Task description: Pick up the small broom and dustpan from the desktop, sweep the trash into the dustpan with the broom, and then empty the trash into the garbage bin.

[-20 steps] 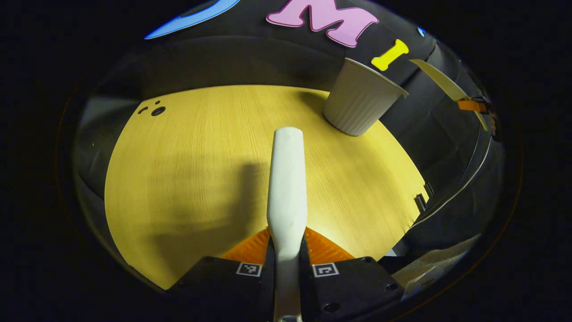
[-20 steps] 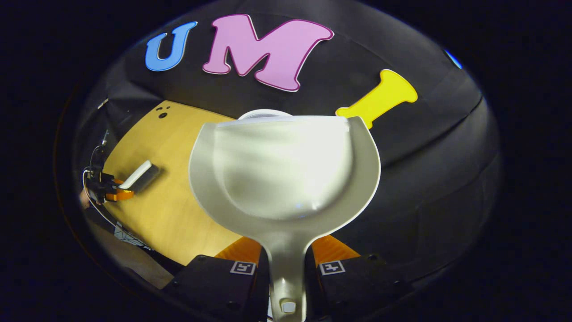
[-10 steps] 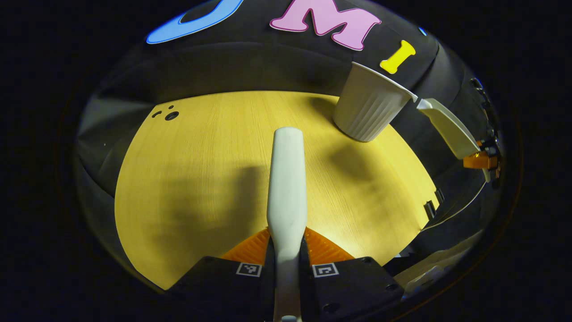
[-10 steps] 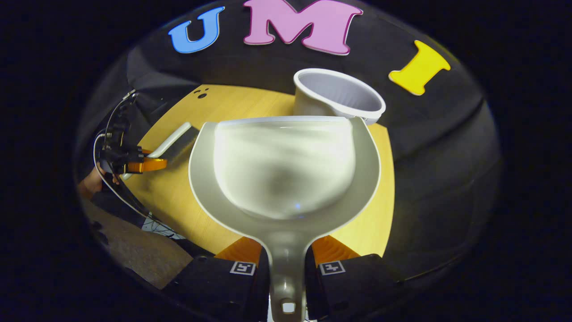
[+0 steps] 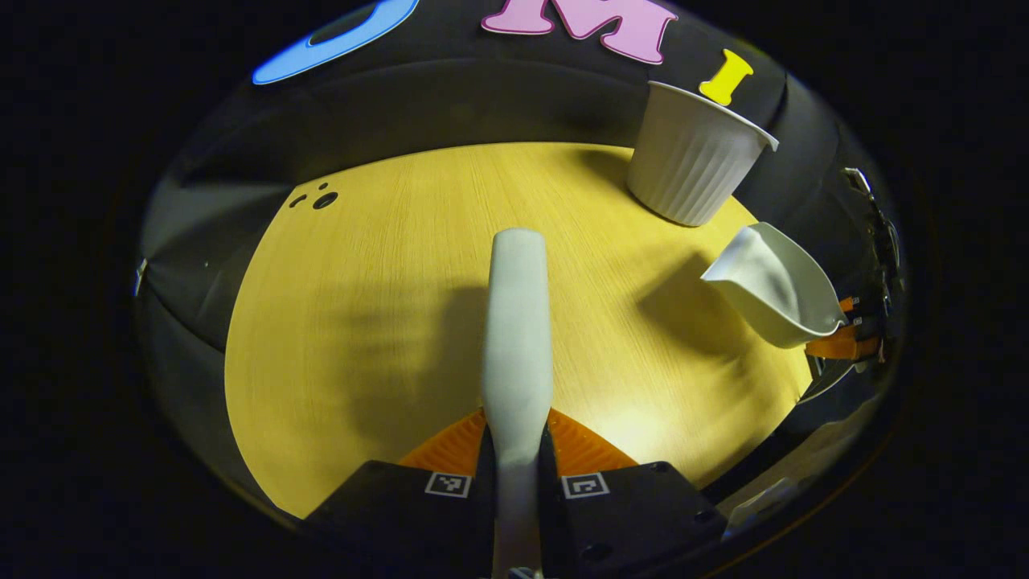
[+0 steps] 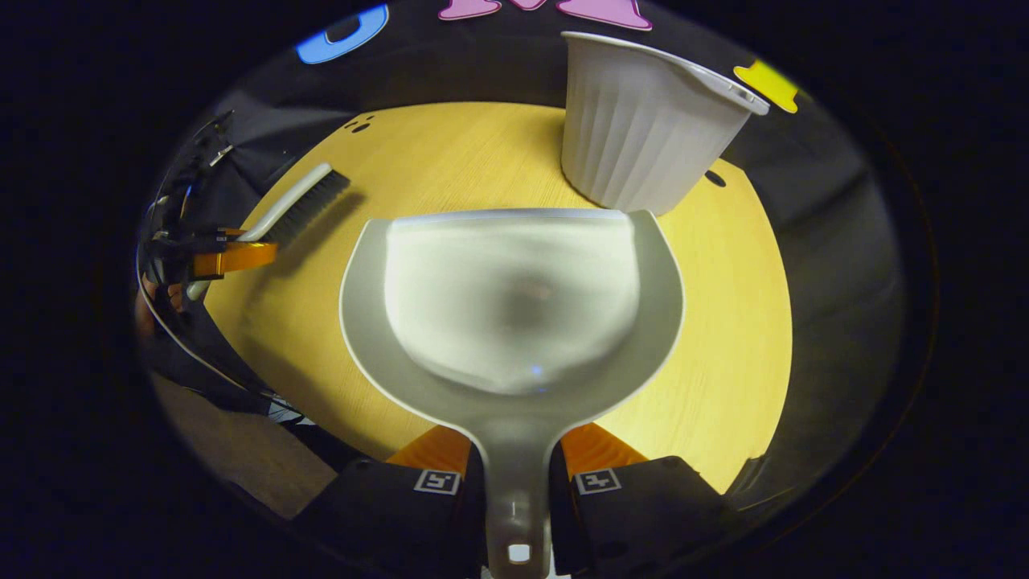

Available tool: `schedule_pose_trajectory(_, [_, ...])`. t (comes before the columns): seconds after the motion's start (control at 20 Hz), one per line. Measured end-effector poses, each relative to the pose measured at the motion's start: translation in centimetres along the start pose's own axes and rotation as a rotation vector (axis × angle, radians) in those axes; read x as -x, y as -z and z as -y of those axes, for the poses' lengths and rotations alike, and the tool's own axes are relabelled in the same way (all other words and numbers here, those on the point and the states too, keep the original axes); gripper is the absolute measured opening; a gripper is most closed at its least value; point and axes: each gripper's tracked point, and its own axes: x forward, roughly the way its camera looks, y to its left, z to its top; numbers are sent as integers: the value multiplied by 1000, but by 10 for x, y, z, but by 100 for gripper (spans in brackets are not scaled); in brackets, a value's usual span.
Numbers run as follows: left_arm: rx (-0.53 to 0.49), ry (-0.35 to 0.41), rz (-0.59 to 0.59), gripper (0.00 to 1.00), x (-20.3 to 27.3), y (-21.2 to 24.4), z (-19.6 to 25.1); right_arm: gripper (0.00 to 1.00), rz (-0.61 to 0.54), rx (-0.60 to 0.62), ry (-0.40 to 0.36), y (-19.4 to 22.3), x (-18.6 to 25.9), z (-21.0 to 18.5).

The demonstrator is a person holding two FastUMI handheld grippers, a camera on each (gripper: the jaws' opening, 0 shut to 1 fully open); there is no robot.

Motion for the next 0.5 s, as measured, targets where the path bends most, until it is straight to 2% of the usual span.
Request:
schedule_pose_trajectory(0.05, [-4,-9,-4,25,-4,1,-2,37,-12,8,-2,6,-13,-1])
schedule_pose_trajectory(0.1, [-11,-21,-6,27,-7,2,-3,34,-23,18,4,11,-23,-1])
schedule_pose_trajectory(0.2, [-32,-42,-5,27,-16,3,-6,37,-37,25,13,16,-39,-2])
schedule_pose_trajectory(0.3, [-52,-59,-18,27,-22,7,-9,37,-41,-1,-3,18,-46,-5])
schedule_pose_trajectory(0.35, [-56,-67,-28,28,-25,9,-10,34,-48,-22,-9,19,-49,-7])
schedule_pose_trajectory(0.5, [-57,-87,-47,28,-33,17,-13,37,-40,-34,9,17,-60,-5])
